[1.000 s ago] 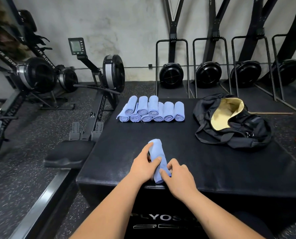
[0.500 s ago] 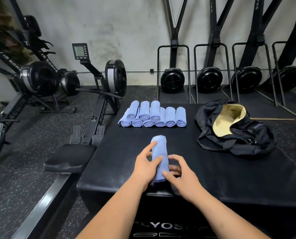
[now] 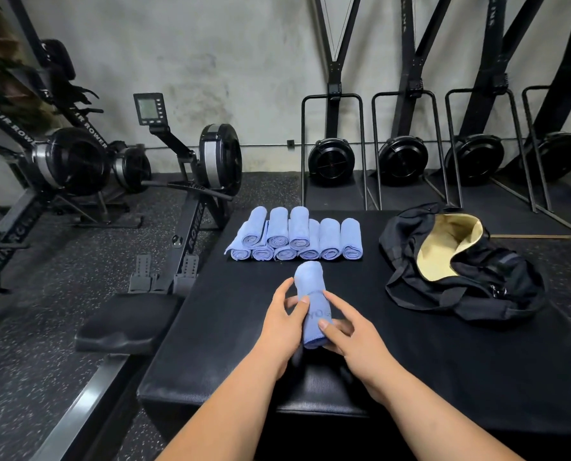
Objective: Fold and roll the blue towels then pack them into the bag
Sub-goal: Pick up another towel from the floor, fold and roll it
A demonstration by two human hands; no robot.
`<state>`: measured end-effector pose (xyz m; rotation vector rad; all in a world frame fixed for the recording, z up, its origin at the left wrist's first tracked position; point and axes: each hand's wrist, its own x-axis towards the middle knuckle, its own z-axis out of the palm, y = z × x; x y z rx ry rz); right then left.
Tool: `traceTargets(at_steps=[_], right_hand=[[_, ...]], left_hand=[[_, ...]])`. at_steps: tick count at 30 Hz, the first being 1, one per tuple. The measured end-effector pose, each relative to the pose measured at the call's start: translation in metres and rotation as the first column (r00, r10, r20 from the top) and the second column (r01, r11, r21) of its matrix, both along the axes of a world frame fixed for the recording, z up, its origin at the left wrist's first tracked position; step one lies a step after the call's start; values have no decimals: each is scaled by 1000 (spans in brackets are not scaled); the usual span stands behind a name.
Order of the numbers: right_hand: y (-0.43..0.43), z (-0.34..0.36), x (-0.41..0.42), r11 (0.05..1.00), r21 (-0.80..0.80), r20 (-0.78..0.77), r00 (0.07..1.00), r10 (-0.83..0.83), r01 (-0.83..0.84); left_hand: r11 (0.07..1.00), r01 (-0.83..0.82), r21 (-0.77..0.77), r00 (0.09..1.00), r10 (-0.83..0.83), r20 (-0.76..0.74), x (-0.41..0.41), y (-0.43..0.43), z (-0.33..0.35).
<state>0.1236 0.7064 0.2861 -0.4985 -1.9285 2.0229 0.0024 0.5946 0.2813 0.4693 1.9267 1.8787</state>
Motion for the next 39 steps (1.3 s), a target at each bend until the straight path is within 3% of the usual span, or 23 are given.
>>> traceTargets(at_steps=[6, 12, 16, 20, 24, 29, 35, 39], right_hand=[[25, -3, -28, 996, -21, -4, 996, -90, 90], [51, 6, -68, 983, 31, -12, 983, -181, 182], [73, 11, -103, 968, 11, -20, 968, -249, 250], [99, 2, -142, 936, 66, -17, 938, -346, 347], [124, -6, -174, 892, 187, 20, 906, -423, 412], [145, 6, -203, 810, 466, 83, 894, -439, 355], [153, 20, -236, 744, 499, 30, 849, -527, 444], [152, 18, -251, 638, 493, -38, 748, -663, 591]], left_hand=[[983, 14, -184, 993, -36, -114, -28, 3, -16], [904, 6, -428, 907, -185, -378, -65, 5, -39], [790, -155, -593, 799, -252, -546, -91, 7, -56], [651, -288, -702, 714, -342, -611, -87, 9, -66], [587, -342, -734, 689, -375, -620, -82, 14, -66], [567, -370, -736, 659, -398, -638, -84, 14, -69], [600, -359, -715, 663, -375, -648, -89, 17, -71], [613, -375, -695, 652, -359, -668, -91, 18, -74]])
